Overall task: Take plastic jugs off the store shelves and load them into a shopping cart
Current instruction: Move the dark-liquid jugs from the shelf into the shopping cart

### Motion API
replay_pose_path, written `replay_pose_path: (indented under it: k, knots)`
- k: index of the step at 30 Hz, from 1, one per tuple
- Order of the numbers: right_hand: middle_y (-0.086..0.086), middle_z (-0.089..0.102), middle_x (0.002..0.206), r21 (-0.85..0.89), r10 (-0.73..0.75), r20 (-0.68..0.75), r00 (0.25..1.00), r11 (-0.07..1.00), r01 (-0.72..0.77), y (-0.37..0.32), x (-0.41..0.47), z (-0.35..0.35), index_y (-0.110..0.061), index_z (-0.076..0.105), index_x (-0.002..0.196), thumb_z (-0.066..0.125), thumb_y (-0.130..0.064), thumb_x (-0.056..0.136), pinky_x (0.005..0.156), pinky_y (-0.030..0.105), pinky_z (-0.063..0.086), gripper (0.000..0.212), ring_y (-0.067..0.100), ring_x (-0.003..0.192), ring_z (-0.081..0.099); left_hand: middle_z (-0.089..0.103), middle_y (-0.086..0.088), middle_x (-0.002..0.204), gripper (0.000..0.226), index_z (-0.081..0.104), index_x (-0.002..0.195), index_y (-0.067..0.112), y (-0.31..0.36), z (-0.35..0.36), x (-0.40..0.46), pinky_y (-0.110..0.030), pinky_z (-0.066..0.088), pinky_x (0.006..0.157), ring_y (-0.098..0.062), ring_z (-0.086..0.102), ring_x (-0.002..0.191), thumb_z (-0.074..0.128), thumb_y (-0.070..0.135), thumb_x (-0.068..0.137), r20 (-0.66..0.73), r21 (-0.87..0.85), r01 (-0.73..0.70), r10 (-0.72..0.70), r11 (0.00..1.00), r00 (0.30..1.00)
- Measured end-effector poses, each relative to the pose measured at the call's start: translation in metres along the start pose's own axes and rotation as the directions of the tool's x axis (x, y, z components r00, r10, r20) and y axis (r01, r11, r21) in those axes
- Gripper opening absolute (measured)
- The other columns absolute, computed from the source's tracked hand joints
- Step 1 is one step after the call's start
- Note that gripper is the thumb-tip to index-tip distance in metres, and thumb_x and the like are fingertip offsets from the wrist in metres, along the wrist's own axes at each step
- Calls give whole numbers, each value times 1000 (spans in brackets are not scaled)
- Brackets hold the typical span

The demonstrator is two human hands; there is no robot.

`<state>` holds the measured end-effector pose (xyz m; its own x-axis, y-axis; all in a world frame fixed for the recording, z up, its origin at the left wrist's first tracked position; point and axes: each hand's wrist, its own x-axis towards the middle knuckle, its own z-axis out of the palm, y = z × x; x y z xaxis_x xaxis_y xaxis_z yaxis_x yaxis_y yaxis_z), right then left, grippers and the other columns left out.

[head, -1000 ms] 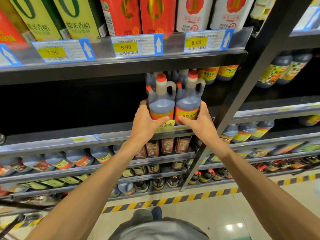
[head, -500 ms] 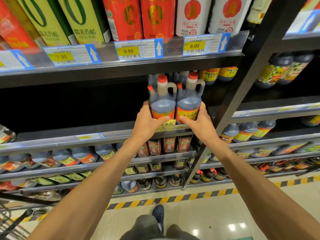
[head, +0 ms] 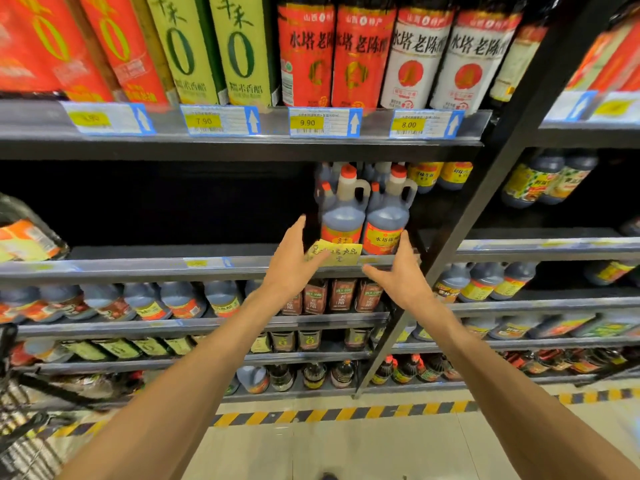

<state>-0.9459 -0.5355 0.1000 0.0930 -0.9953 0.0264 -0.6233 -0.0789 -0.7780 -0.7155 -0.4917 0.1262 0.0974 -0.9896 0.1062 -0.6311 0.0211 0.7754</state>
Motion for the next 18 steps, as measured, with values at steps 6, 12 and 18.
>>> replay_pose_path:
  k: [6,12,18]
  knots:
    - [10,49,143,-280,-33,-38,999,960,21,-45,-55,65,-10,33,149,84,-47,79,106,50,48,94,33,136,47,20,2,169,84,14,163,22,-44,-47,-69,-41,24,126,-15,16,156,64,42,98,-20,170,-6,9,985,1000]
    - [15,37,160,-454,-268,269,925,812,367,-141,-111,151,-6,20,161,77,-45,88,121,44,31,100,34,151,31,23,1,168,77,20,161,21,-127,-131,-169,-38,22,125,-19,18,155,60,45,100,-127,315,62,-23,947,992]
    - [11,36,161,-461,-466,573,675,498,735,-233,-171,273,-13,24,161,75,-52,86,120,48,32,98,32,151,31,23,0,167,77,23,161,18,-208,-223,-292,-39,20,126,-21,18,156,61,45,99,-293,367,266,-161,891,943]
